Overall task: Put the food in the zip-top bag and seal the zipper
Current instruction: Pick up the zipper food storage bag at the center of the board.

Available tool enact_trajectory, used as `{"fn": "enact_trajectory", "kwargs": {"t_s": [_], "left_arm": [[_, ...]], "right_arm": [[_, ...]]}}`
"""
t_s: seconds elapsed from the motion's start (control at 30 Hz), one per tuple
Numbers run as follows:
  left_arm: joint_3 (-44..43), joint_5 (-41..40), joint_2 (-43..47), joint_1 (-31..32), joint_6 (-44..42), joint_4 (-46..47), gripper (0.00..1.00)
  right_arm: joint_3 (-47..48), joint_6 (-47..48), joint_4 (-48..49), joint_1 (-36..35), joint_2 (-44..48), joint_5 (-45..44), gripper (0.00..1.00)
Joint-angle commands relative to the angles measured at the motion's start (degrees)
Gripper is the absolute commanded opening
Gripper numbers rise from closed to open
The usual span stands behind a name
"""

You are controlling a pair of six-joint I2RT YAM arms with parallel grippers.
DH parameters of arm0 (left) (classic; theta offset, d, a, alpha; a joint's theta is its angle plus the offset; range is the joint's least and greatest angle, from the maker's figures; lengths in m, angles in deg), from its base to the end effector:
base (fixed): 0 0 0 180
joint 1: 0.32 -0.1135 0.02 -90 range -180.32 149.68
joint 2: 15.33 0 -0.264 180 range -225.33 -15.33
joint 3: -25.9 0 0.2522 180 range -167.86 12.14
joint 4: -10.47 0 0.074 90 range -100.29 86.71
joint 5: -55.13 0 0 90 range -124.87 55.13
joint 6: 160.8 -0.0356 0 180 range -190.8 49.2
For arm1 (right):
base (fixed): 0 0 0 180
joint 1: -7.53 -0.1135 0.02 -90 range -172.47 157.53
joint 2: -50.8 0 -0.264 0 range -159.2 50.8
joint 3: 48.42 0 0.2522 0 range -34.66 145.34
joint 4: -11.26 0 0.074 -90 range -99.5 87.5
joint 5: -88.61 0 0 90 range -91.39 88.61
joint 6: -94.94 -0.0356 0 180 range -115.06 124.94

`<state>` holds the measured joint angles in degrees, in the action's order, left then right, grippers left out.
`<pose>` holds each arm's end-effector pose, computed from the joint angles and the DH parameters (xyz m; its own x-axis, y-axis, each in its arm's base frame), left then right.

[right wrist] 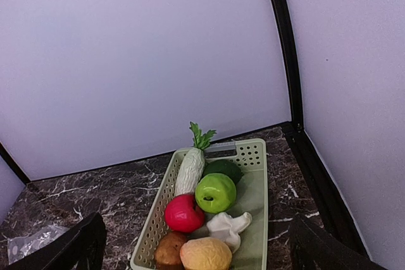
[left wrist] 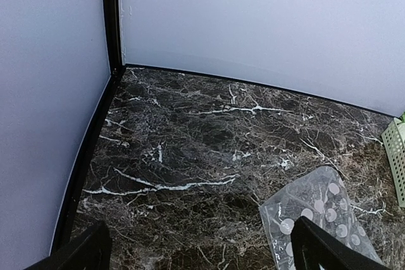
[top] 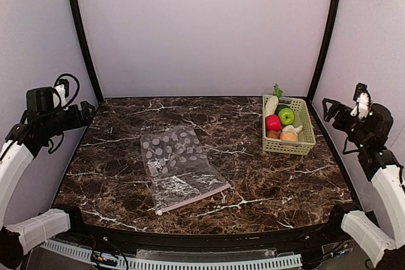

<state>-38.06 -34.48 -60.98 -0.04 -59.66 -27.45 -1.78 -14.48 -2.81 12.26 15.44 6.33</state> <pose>0.1781 -0.0011 0.3447 -0.3315 -0.1916 -0.9238 -0.0538 0.9814 -0.1842 0.1610 -0.0085 0.3103 -0.0630 0.3358 -0.9398 -0.0329 0.9405 0.3383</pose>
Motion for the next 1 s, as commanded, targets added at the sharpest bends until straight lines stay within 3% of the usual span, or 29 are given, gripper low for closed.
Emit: {"fn": "enact_trajectory", "kwargs": {"t_s": [0.0, 0.17, 0.3, 0.43, 0.53, 0.67, 0.83, 0.97], "left_arm": [[2.1, 0.6, -0.3, -0.1, -0.7, 1.0, 1.00], [2.5, 1.9, -0.7, -0.1, -2.1, 3.1, 1.00], [2.4, 8.2, -1.5, -0.1, -2.2, 8.2, 1.00], [-1.7, 13.3, -6.2, 3.0, -0.1, 12.7, 0.95], [-6.2, 9.8, -12.0, 11.9, -3.0, 11.6, 0.95], [-8.0, 12.3, -18.7, 17.8, -3.2, 11.5, 0.95], [-6.2, 20.5, -27.1, 19.9, -1.7, 11.1, 0.95], [-1.0, 25.3, -28.4, 20.6, 5.9, 12.3, 0.91]], "right_arm": [[2.8, -0.5, -3.8, 0.1, -2.1, 4.3, 0.98], [3.9, -1.9, -4.3, 0.1, -3.4, 11.2, 0.99], [5.8, -5.1, -7.8, -0.3, -5.6, 17.1, 0.98], [6.9, -7.8, -12.6, -4.0, -7.1, 17.8, 0.91], [7.4, -10.8, -15.2, -13.0, -8.4, 16.3, 0.87], [7.0, -17.3, -15.5, -25.7, -12.0, 12.0, 0.82], [9.0, -21.8, -15.4, -41.3, -21.5, 5.6, 0.79], [11.4, -24.4, -15.3, -48.3, -29.8, 4.7, 0.75]]}}
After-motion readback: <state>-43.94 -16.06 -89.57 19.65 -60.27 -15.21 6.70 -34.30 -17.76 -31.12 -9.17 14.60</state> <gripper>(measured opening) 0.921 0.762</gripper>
